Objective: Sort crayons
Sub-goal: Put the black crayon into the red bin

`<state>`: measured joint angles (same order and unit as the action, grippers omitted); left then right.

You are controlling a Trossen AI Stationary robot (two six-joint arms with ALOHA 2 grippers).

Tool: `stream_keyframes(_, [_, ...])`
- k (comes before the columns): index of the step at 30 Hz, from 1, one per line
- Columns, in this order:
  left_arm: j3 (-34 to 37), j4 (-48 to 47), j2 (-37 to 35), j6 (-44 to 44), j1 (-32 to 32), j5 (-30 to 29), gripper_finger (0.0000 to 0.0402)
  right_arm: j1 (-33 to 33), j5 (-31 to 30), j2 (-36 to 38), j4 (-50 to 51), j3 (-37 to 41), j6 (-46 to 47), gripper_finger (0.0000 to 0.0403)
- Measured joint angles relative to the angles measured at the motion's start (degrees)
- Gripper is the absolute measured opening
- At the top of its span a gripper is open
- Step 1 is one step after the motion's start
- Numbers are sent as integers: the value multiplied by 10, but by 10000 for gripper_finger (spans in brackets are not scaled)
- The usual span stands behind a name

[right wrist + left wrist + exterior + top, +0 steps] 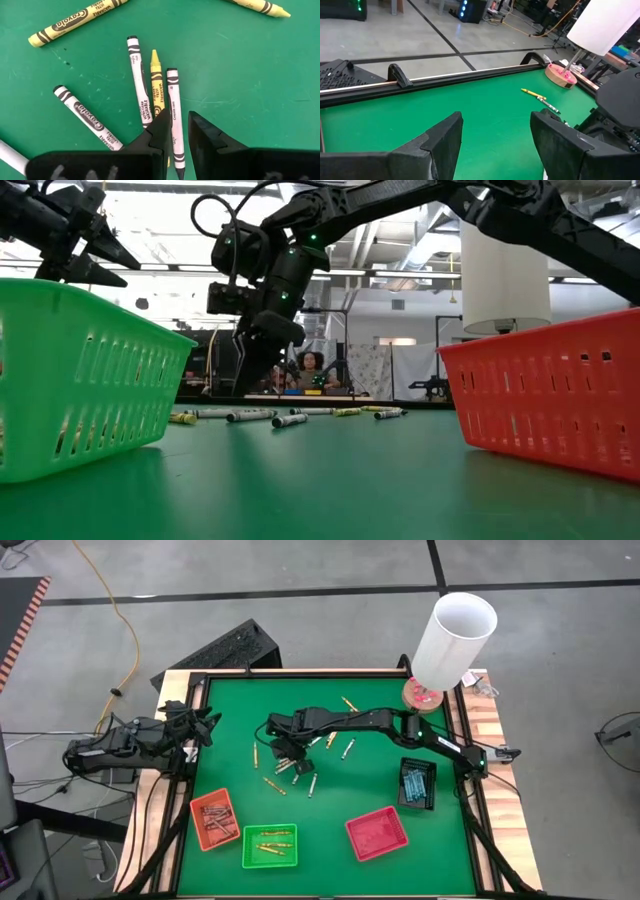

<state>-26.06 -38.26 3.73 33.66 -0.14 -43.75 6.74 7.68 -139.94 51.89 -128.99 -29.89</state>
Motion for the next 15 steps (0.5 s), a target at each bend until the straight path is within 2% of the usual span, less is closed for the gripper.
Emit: stream_keyframes(15, [0, -1, 0, 0, 0, 0, 223, 6, 3, -20, 0, 0, -6, 75])
